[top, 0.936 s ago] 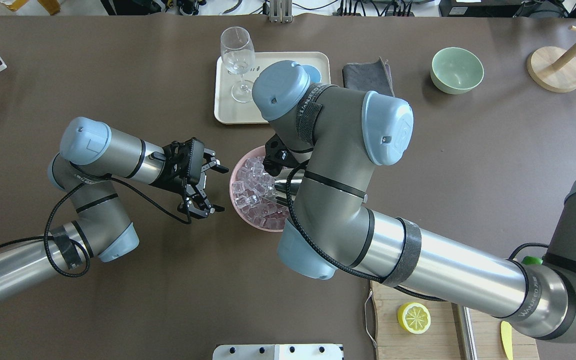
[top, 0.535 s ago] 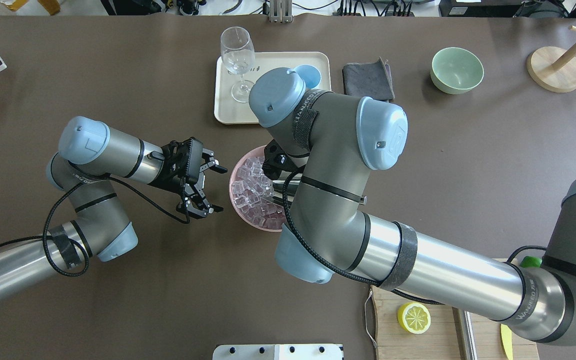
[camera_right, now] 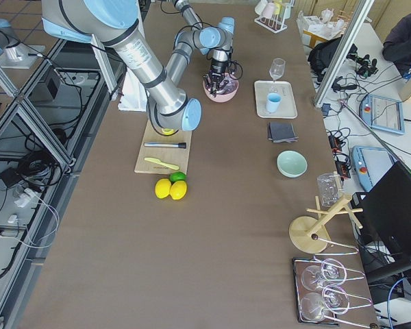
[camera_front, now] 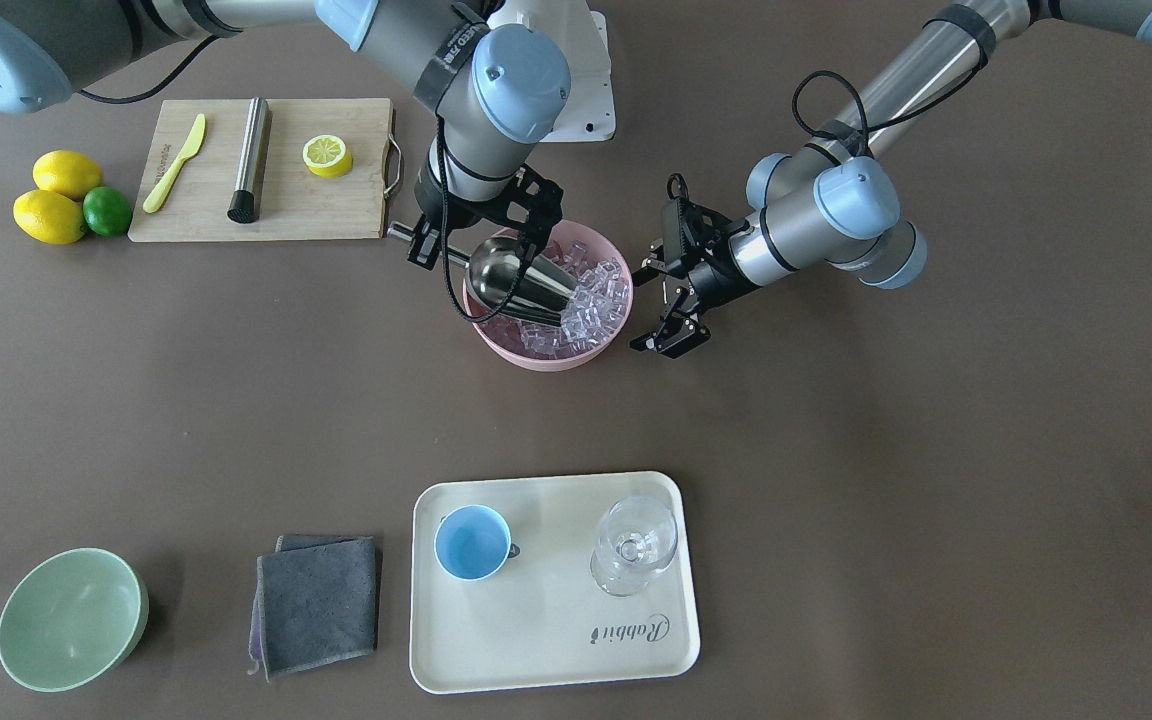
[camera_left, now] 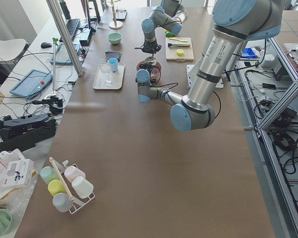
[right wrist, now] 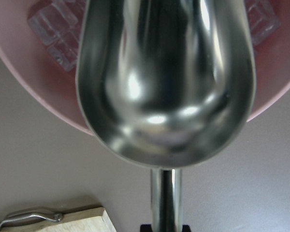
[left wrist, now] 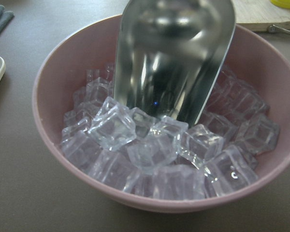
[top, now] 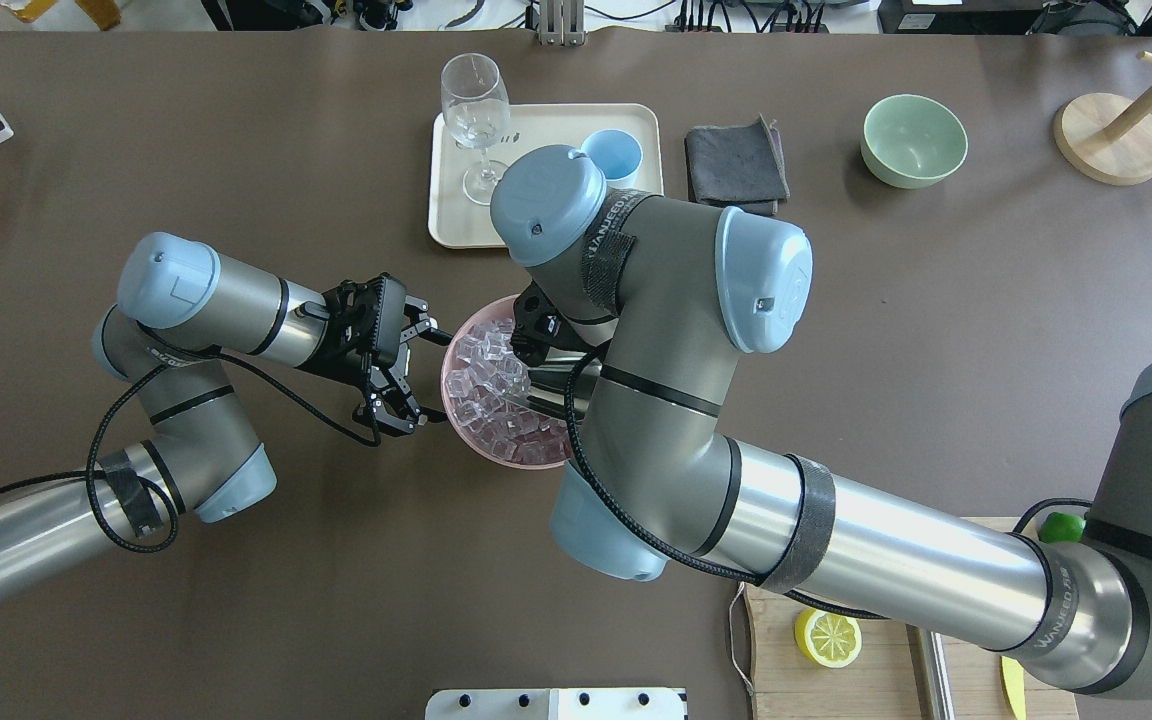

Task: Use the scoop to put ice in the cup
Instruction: 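Lower the scoop into the ice cubes with the right gripper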

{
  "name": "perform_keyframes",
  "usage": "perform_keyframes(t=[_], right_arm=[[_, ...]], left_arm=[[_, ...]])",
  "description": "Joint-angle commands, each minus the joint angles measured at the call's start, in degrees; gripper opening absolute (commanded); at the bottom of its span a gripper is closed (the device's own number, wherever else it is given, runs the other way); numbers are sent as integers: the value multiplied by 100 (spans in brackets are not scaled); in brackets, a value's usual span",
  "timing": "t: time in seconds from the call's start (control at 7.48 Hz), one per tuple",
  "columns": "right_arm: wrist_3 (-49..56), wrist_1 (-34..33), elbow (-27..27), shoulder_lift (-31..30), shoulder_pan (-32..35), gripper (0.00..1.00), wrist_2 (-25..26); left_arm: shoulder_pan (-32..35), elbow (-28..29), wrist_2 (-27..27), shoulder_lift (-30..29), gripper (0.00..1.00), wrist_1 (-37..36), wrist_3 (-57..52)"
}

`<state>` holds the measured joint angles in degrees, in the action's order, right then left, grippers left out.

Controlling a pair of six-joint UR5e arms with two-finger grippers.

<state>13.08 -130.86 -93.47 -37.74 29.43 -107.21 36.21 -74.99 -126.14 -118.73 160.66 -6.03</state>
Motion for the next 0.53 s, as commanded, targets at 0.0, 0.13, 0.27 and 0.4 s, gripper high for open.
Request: perform_keyframes(t=[0.0,0.13,0.27,0.4], right_arm=[[1,454,-450,-328,-7,0,7],[1,743,-732,-626,-7,0,7],[-8,981,-900,-829,-7,0,7],[-8,1183,-893,-910,-7,0,7]], left_arm=[[9,2,2,-1,98,0,5],[0,2,2,-1,98,0,-4],[0,2,-7,16,98,0,5],[0,2,-7,16,98,0,5]])
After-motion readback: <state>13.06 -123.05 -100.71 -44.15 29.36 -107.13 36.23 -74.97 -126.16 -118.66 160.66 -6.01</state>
